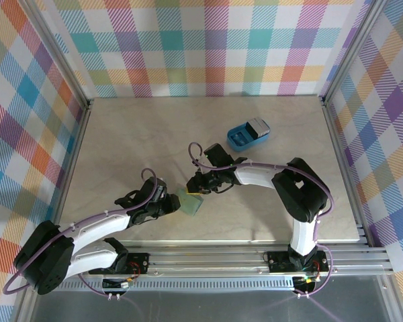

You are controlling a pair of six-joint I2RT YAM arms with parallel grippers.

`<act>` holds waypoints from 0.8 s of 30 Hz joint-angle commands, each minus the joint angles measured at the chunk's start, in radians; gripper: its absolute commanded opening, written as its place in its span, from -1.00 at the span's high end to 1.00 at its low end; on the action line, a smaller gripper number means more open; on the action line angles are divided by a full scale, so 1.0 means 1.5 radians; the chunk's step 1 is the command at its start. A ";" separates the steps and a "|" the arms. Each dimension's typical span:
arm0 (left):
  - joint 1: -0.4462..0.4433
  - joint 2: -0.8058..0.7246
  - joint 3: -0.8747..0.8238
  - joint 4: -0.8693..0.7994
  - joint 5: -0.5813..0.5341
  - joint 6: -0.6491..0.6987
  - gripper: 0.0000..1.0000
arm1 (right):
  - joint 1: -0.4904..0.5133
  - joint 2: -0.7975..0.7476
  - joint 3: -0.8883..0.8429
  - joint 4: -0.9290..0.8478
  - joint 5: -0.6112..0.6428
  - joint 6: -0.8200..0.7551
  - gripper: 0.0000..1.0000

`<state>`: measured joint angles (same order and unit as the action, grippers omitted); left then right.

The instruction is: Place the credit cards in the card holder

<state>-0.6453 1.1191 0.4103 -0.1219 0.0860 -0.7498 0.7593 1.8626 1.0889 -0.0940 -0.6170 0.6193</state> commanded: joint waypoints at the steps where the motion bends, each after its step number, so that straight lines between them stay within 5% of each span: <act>1: 0.005 0.005 -0.010 0.003 0.014 0.008 0.31 | 0.002 -0.001 0.013 -0.051 0.022 -0.030 0.60; 12: 0.002 0.035 -0.013 0.014 0.023 0.006 0.61 | 0.002 -0.003 0.001 -0.079 0.043 -0.040 0.61; 24: -0.003 0.081 -0.005 0.056 0.018 0.019 0.76 | 0.008 -0.033 0.024 -0.183 0.184 -0.099 0.40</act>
<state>-0.6464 1.2171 0.3996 -0.0704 0.1055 -0.7399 0.7612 1.8557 1.0962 -0.3107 -0.3912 0.5098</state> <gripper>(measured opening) 0.119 0.295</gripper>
